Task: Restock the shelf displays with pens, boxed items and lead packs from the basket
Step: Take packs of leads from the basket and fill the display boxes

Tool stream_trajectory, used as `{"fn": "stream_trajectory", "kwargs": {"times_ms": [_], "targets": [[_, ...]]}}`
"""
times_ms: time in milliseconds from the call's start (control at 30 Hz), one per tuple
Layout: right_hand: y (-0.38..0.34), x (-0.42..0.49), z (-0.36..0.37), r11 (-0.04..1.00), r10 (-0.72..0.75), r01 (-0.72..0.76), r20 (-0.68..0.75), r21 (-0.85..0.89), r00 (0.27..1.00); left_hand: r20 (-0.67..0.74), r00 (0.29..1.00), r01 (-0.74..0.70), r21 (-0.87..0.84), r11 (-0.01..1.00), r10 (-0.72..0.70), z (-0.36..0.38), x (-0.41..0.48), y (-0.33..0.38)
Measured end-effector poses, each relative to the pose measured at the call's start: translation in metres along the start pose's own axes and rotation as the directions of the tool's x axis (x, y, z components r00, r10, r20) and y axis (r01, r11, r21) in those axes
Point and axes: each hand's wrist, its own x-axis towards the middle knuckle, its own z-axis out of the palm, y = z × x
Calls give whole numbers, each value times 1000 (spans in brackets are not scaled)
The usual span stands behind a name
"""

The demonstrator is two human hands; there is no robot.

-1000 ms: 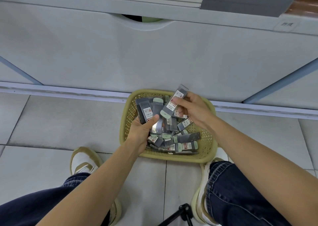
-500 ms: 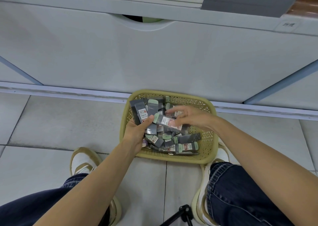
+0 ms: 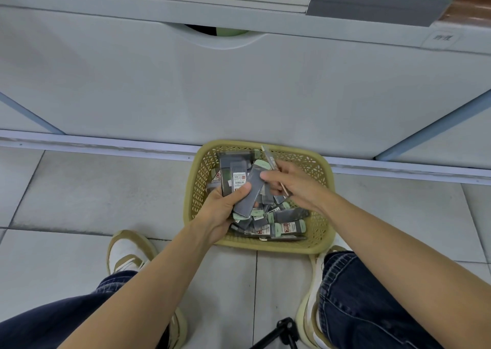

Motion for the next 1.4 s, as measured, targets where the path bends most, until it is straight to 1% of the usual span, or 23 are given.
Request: {"fn": "stream_trajectory", "kwargs": {"times_ms": [67,133,233,300,400,467,533,633,733,800,900,1000,1033,1133,1167,1233,1300,1367,1400], "targets": [[0,1,1,992,25,-32,60,122,998,21,999,34,-15,999,-34,0,1,0],[-2,2,0,977,36,-60,119,207,992,39,997,69,-25,997,-68,0,0,1],[-3,1,-3,972,3,-38,151,230,988,53,995,86,-21,996,-85,-2,1,3],[-6,-1,-2,986,-15,-1,97,167,995,34,997,70,9,998,-70,-4,2,4],[-12,-1,3,996,-85,86,-59,24,995,-37,999,4,51,999,-3,-5,2,5],[-15,1,8,990,-138,134,-142,-41,980,-12,999,-34,57,998,34,-3,-1,4],[-15,2,13,984,-162,142,-213,-108,963,30,997,-76,67,995,74,2,-3,3],[-14,3,19,985,-157,128,-275,-120,949,3,990,-141,79,987,141,7,-3,0],[-22,0,18,985,-153,119,-318,-123,936,-41,988,-148,87,985,152,6,-1,2],[-25,1,12,993,-114,103,-347,-50,931,-64,986,-150,74,986,154,4,0,4],[-25,0,13,996,-88,85,-322,-26,943,-86,983,-157,88,984,165,3,-1,4],[-20,0,19,995,-88,99,-229,34,970,-95,978,-173,115,978,184,5,-2,3],[-19,0,20,995,-89,98,-204,31,975,-97,978,-176,117,977,187,6,-3,3],[-18,-1,20,994,-91,83,-121,-70,988,-90,982,-160,84,984,168,4,-4,3],[-18,-1,20,993,-92,82,-124,-80,988,-69,987,-142,56,988,145,3,-4,4],[-21,-1,18,994,-102,95,-183,-49,978,-35,993,-111,-23,994,110,3,-4,6],[-25,0,13,993,-109,119,-250,22,962,-52,993,-106,-92,990,101,3,-4,11],[-33,0,7,989,-111,133,-271,64,956,-32,989,-143,-93,985,141,3,-7,18],[-38,-2,5,989,-120,139,-257,56,959,-5,985,-172,-60,983,172,3,-9,22]]}}
